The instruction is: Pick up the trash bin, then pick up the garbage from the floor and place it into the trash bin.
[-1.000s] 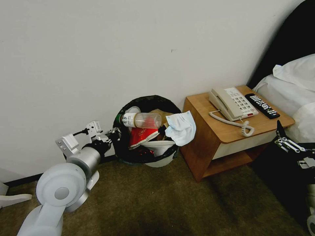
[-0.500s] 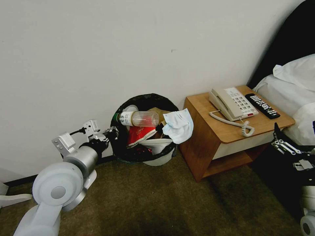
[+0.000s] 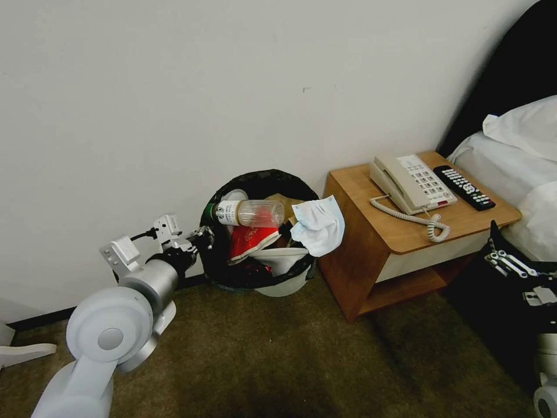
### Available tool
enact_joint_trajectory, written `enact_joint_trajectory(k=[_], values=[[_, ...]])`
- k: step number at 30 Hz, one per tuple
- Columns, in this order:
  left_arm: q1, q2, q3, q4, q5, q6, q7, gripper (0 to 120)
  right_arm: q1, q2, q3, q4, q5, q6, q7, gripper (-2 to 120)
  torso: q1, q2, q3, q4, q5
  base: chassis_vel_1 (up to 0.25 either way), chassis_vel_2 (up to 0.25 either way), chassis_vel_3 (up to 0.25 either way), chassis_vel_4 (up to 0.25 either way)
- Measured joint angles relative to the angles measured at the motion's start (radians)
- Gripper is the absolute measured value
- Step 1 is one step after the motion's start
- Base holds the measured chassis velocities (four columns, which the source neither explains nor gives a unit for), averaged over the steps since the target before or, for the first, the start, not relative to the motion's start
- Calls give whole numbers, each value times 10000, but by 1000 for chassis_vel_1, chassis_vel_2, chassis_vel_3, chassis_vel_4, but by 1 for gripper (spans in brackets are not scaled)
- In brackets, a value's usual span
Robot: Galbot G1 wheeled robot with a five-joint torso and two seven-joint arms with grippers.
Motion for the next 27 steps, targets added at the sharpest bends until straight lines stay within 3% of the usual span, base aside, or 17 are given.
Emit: enact_joint_trajectory(k=[27], values=[[130, 26, 10, -139, 70, -6, 0, 4, -47, 32, 41, 126, -77, 59, -28, 100, 0, 1, 0, 1, 0, 0, 0, 0, 0]])
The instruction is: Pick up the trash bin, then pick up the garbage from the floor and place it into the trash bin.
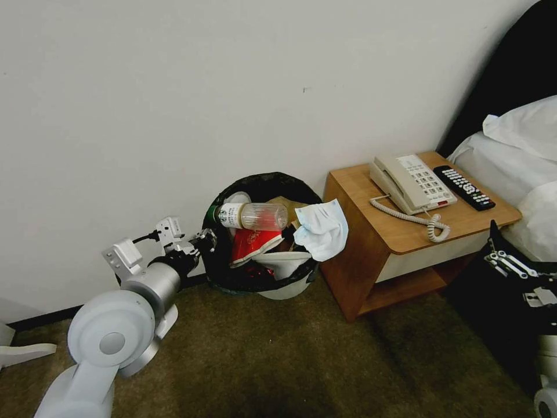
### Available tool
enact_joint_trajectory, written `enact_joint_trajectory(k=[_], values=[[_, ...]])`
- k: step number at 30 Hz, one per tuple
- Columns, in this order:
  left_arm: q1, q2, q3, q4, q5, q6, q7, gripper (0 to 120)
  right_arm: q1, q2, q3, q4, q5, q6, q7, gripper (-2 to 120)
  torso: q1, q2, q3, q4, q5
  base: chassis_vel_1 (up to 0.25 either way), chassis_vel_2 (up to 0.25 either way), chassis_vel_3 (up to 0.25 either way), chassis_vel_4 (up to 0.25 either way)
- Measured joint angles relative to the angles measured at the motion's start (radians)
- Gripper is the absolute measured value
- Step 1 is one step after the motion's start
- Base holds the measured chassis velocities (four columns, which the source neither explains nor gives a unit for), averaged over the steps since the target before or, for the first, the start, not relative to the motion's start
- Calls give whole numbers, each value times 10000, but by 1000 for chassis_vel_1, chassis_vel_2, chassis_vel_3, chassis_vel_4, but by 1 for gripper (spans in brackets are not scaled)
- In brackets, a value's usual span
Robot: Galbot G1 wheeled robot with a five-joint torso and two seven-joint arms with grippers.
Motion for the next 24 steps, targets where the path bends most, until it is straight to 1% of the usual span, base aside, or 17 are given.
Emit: enact_joint_trajectory(k=[14, 24], values=[[81, -26, -12, -27, 47, -6, -4, 4, 32, 7, 1, -3, 11, 1, 0, 100, 0, 0, 0, 0, 0, 0, 0, 0, 0], [66, -72, 182, 17, 159, -26, 3, 4, -81, 7, 95, 55, 4, 80, -8, 100, 0, 2, 0, 0, 0, 0, 0, 0, 0]])
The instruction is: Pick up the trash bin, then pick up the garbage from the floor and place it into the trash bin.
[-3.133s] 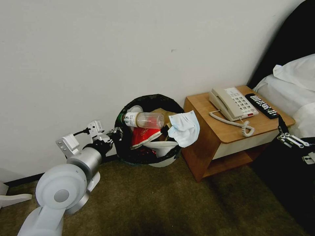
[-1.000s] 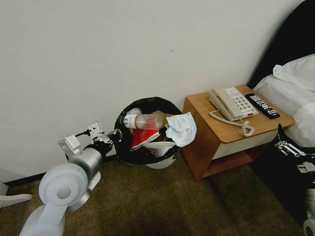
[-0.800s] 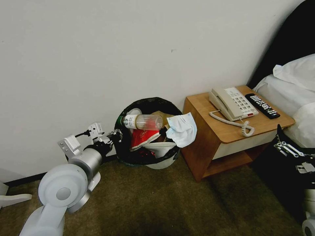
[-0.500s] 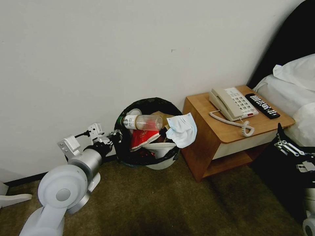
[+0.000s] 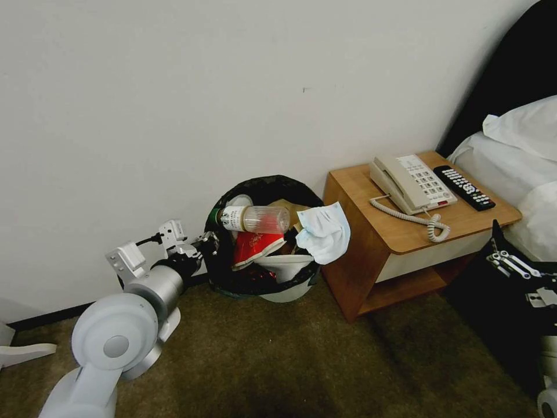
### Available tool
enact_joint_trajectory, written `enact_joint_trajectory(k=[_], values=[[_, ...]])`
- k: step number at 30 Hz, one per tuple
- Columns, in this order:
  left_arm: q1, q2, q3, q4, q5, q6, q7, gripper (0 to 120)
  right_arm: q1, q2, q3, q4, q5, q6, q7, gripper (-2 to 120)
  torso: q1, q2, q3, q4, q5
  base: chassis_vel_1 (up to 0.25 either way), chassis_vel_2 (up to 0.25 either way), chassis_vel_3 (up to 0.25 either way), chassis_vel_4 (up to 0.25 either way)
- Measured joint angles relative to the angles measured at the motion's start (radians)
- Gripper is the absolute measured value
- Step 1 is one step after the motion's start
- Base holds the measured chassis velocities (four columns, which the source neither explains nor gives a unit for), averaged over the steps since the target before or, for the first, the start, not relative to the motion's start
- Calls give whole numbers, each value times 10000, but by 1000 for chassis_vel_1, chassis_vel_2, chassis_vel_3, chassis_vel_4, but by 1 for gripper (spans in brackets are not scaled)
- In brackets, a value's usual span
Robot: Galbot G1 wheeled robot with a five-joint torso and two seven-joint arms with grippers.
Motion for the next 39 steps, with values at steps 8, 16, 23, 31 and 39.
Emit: enact_joint_trajectory(k=[8, 16, 23, 31, 39], values=[[-33, -24, 23, 57, 38, -1, 20, 4, 47, 23, 33, -55, 1, 11, 0, 100, 0, 0, 0, 0, 0, 0, 0, 0, 0], [111, -115, -19, 39, 168, -42, 30, 4, -7, -32, 125, -51, 60, 42, 2, 100, 0, 0, 0, 0, 0, 0, 0, 0, 0], [340, -111, -13, -102, 261, -48, 26, 4, 129, -124, 83, -79, 116, -5, 16, 100, 0, 0, 0, 0, 0, 0, 0, 0, 0], [567, -59, -76, -199, 335, -51, 27, 4, 257, -49, -172, -186, 49, -9, 11, 100, 0, 0, 0, 0, 0, 0, 0, 0, 0], [612, -55, -83, -149, 332, -60, 17, 4, 416, -252, -295, -279, 92, -140, 76, 100, 0, -1, 0, 0, -1, 0, 0, 0, 0]])
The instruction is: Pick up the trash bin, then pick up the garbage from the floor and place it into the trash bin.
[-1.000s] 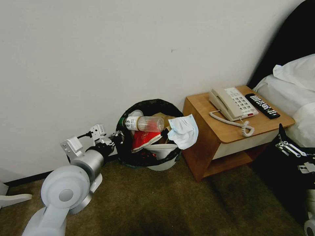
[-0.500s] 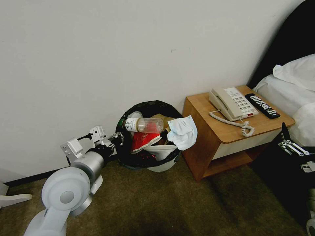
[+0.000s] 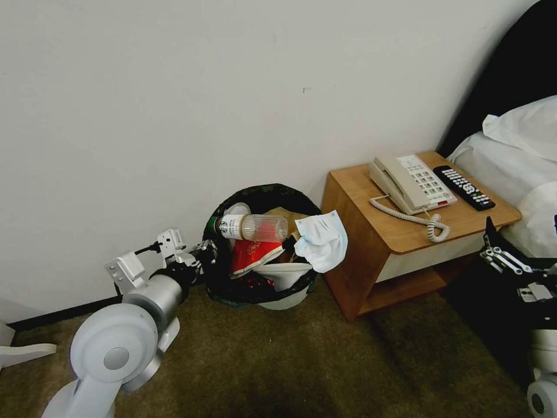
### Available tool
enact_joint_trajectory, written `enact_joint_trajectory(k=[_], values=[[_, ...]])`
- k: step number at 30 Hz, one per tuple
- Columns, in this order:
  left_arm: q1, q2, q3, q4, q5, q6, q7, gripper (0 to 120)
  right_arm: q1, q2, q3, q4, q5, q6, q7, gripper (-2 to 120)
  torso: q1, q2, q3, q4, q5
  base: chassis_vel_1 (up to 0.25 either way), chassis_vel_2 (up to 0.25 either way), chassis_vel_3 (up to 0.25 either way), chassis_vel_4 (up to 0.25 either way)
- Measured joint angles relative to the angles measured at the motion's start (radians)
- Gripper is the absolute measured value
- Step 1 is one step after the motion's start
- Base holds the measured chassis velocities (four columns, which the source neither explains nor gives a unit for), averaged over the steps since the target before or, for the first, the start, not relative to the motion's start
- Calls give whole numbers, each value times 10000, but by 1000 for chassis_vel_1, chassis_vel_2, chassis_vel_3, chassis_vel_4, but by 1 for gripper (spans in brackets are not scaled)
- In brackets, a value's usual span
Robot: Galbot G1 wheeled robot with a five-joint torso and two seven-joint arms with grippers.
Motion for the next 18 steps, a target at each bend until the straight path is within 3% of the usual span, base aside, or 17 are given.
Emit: enact_joint_trajectory(k=[18], values=[[-8, -113, 31, 111, 85, -13, 19, 4, -110, 55, 75, -69, -75, 119, -41, 100, 0, -2, 0, 0, 1, 0, 0, 0, 0]])
